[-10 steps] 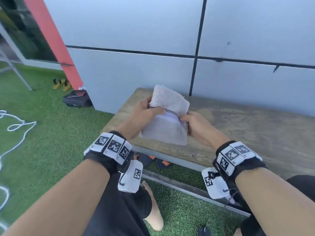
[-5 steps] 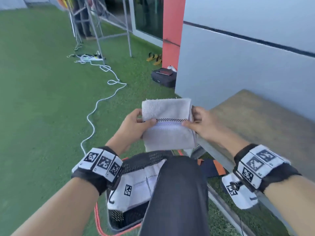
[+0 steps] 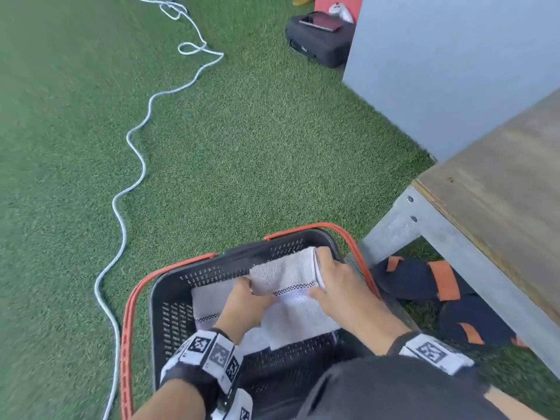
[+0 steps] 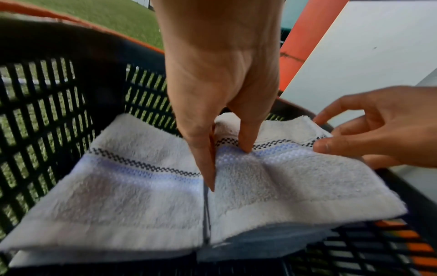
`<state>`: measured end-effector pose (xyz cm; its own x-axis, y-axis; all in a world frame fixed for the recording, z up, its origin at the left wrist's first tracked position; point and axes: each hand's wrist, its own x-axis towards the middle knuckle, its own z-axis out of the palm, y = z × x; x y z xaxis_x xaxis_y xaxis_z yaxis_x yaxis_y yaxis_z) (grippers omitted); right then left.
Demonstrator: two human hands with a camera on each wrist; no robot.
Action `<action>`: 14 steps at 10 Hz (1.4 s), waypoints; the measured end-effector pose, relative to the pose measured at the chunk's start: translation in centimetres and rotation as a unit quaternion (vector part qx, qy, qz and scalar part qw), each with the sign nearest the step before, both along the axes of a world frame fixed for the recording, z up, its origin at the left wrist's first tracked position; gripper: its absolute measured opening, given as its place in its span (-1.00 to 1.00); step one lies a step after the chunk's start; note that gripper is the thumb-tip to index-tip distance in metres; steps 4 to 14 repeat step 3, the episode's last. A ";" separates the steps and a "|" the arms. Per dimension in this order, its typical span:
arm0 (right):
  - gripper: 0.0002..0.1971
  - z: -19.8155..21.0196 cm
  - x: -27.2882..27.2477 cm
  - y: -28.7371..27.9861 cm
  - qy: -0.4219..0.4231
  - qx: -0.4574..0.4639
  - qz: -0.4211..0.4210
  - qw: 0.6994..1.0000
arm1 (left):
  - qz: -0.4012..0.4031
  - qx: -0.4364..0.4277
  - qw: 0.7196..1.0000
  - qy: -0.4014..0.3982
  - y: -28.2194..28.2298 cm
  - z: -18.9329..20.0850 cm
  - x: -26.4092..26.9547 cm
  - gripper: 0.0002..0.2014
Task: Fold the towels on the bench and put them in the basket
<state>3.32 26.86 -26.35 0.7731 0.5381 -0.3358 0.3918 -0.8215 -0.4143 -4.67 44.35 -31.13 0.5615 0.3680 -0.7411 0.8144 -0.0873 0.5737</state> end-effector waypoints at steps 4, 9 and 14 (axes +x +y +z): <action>-0.53 -1.8 -0.7 1.1 -0.088 -0.170 0.121 0.974 | 0.008 0.033 0.999 0.022 -0.8 -3.3 1.0 -0.48; -0.53 -1.8 -0.7 1.1 -0.088 -0.170 0.121 0.974 | 0.008 0.033 0.999 0.022 -0.8 -3.3 1.0 -0.48; -0.53 -1.8 -0.7 1.1 -0.088 -0.170 0.121 0.974 | 0.008 0.033 0.999 0.022 -0.8 -3.3 1.0 -0.48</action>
